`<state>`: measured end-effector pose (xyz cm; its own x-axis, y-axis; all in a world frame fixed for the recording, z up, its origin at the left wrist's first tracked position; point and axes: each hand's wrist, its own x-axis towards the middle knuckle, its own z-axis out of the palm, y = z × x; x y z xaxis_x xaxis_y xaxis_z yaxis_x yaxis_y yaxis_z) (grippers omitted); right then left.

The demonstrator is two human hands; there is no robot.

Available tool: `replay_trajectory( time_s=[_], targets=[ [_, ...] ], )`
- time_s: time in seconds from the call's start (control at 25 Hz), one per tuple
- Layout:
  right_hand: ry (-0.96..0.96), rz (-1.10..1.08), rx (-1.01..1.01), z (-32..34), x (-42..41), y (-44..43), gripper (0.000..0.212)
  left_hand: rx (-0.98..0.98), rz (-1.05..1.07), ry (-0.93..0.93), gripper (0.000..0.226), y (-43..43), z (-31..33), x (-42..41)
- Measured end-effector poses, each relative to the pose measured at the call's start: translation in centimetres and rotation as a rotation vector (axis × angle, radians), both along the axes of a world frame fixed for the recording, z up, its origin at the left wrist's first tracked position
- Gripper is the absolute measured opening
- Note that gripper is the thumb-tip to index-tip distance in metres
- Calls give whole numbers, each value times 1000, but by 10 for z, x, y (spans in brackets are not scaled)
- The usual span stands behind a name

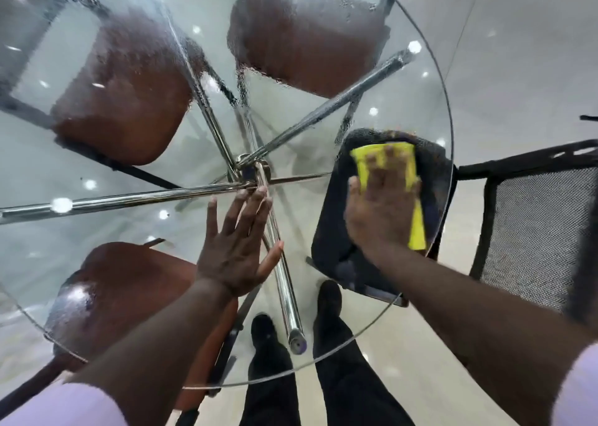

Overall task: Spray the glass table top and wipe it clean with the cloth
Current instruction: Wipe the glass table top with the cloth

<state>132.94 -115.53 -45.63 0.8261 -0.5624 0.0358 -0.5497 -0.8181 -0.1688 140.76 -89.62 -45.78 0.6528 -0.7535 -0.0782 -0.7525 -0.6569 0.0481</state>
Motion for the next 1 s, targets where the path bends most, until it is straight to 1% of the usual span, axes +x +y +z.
replay_trajectory(
  time_s=[0.04,0.08,0.12,0.16,0.2,0.24,0.28,0.32,0.36,0.4,0.44,0.48,0.52,0.56,0.6,0.64,0.68,0.72,0.76,0.8,0.84,0.88,0.96,1.0],
  targets=[
    [48,218,1,-4,6,12,62,8,-10,1,87,0,0,0],
    [115,485,-16,-7,20,11,62,14,-12,-2,86,0,-3,1],
    [133,728,-39,-5,44,-4,62,21,-10,-5,85,0,-5,2],
    [125,861,-50,-1,69,-24,62,23,-9,-6,84,0,-6,3],
    [108,860,-31,2,91,-46,60,20,-7,-5,84,0,-6,2],
    [55,722,16,8,106,-70,56,19,-3,-4,85,1,-6,1],
    [-5,495,58,12,111,-92,52,24,1,3,87,0,-4,1],
    [-24,264,80,15,102,-101,52,34,4,17,89,-1,-2,2],
    [-13,77,72,13,81,-93,56,41,2,34,90,-2,0,3],
    [5,-12,24,9,54,-75,60,46,-2,51,91,-3,2,3],
    [10,27,-39,3,25,-49,61,53,-8,70,90,-3,3,3],
    [19,202,-72,-5,-1,-24,62,63,-11,86,90,-3,3,2],
    [57,471,-66,-9,-17,-12,62,70,-15,93,90,-2,2,2],
    [106,736,-71,-7,-17,-20,61,70,-21,92,90,-2,-2,2],
    [107,923,-112,-5,-3,-42,60,66,-23,88,90,-1,-4,2],
    [108,942,-120,-3,12,-66,60,63,-28,85,90,-2,-6,2],
    [90,780,-78,0,26,-87,59,63,-34,83,90,-3,-6,3],
    [55,473,-13,5,30,-103,58,57,-33,86,89,-3,-4,2],
    [60,117,32,11,21,-109,59,49,-34,89,89,-4,-3,2],
    [65,-140,104,14,2,-99,62,47,-33,92,88,-2,-2,2],
    [52,-235,105,16,-24,-78,65,41,-26,91,88,1,-1,1],
    [58,-168,62,18,-55,-54,67,27,-27,76,90,-2,2,2],
    [85,19,80,16,-104,-16,69,0,-58,56,92,-25,11,8],
    [99,60,70,11,-116,-8,70,-21,-95,53,92,-45,17,11]
  ],
)
